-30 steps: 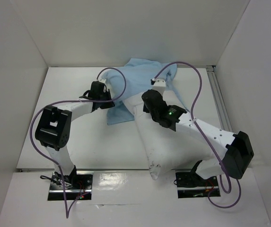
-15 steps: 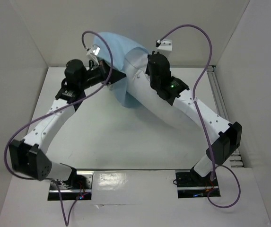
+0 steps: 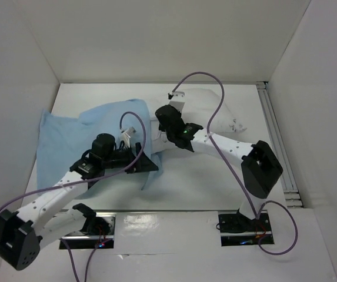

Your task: Put the pillow into the pillowcase

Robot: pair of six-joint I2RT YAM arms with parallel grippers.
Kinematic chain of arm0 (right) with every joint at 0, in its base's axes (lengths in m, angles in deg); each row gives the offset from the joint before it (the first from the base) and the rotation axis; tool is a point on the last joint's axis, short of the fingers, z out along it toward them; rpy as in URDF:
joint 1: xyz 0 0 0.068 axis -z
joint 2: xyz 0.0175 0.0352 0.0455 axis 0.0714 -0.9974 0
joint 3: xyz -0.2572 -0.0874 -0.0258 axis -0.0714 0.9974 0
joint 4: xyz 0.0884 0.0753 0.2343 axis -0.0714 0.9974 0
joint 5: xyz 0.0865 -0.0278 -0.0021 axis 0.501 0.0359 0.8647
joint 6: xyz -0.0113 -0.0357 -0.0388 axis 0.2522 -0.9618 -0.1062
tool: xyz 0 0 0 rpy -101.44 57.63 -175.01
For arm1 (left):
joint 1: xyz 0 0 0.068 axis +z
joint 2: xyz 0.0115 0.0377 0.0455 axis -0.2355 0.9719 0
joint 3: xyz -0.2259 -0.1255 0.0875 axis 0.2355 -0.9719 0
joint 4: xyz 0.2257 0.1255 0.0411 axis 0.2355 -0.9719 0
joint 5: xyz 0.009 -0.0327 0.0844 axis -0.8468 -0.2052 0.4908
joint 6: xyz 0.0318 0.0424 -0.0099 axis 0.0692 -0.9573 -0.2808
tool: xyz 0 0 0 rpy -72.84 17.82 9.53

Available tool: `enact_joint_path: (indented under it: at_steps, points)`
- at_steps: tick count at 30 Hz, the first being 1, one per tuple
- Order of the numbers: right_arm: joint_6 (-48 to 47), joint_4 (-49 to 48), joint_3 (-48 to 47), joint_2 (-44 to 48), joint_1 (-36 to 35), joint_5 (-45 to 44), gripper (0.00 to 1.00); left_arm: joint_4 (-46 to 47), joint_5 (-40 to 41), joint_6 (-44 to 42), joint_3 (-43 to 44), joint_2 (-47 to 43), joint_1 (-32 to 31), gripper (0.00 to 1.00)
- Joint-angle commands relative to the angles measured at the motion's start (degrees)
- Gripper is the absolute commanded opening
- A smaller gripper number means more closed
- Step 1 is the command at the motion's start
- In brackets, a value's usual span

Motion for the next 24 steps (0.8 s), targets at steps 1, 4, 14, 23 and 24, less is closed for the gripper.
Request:
enact_joint_path:
  at_steps: [1,4,14,23,24]
  points:
    - [4.7,-1.7,1.9,4.0,0.8,2.3,0.0,-12.1,5.6,-6.7,8.6,-6.6,0.5,0.88]
    - [6.0,-1.2,4.4,7.7,-0.5,5.9,0.0,-18.8,4.8,-9.8,17.3,-7.1,0.5,0.97]
    - [-3.3,1.8,8.4,15.3,-5.5,12.1,0.47,-33.3,11.4,-19.5,47.1,8.9,6.2,0.61]
    - [-13.5,18.4,-2.9,22.6,1.4,-4.2,0.85,-48.8,35.7,-20.7,73.9,37.9,10.8,0.78]
    - [-14.1,20.1,-4.5,21.7,7.4,-1.7,0.85,-49.4,38.6,-20.7,77.3,41.6,10.8,0.78]
